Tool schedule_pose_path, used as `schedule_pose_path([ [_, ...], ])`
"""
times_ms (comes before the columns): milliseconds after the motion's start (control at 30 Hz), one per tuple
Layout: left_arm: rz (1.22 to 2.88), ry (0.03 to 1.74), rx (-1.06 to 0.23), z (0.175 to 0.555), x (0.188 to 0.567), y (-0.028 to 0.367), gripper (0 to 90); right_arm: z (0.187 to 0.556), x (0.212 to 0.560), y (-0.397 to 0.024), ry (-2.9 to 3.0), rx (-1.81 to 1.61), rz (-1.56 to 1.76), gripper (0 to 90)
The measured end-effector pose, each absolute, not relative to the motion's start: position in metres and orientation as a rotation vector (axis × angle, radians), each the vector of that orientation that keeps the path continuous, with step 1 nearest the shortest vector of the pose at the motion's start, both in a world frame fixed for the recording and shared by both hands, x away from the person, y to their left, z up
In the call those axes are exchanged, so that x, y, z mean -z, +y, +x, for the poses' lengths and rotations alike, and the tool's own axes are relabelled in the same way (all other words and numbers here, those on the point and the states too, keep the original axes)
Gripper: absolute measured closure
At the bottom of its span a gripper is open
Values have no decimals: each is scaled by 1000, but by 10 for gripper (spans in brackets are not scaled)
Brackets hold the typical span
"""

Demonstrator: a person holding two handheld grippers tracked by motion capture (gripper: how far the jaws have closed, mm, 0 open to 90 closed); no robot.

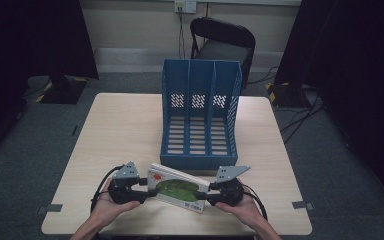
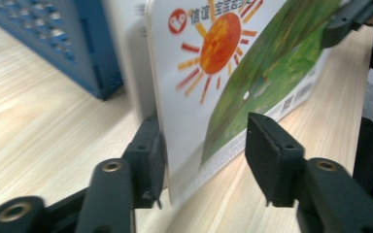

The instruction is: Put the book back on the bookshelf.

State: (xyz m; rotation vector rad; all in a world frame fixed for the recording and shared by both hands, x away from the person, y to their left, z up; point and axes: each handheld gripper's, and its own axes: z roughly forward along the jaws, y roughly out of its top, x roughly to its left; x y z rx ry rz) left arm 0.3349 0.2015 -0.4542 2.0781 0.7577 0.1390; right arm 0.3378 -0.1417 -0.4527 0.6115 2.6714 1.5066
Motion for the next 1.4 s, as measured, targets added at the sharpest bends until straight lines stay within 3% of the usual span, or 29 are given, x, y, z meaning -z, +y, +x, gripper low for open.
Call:
schedule_pose_path([
  [67,2061,800,-155,337,455,206,436,336,451,-141,2666,-1508,607,728],
  [267,2099,827,-131,342,463,204,395,333,452,-139,2672,-1521,605,740],
  [333,2118,814,-129,342,465,199,410,330,453,-138,2661,-1531,621,733],
  [433,2146,792,-126,341,467,192,500,325,456,-134,2655,-1552,621,702],
  [700,2171,789,-145,341,469,188,499,321,468,-110,2655,-1489,604,606],
  [967,2146,801,-131,343,470,188,501,325,471,-105,2636,-1517,642,608],
  [1100,2139,814,-148,345,471,185,501,326,475,-102,2632,-1525,664,631],
  [1233,2130,813,-138,347,472,185,499,329,477,-104,2630,-1511,706,746],
  [1400,2130,810,-124,344,471,186,497,327,473,-102,2626,-1461,670,760],
])
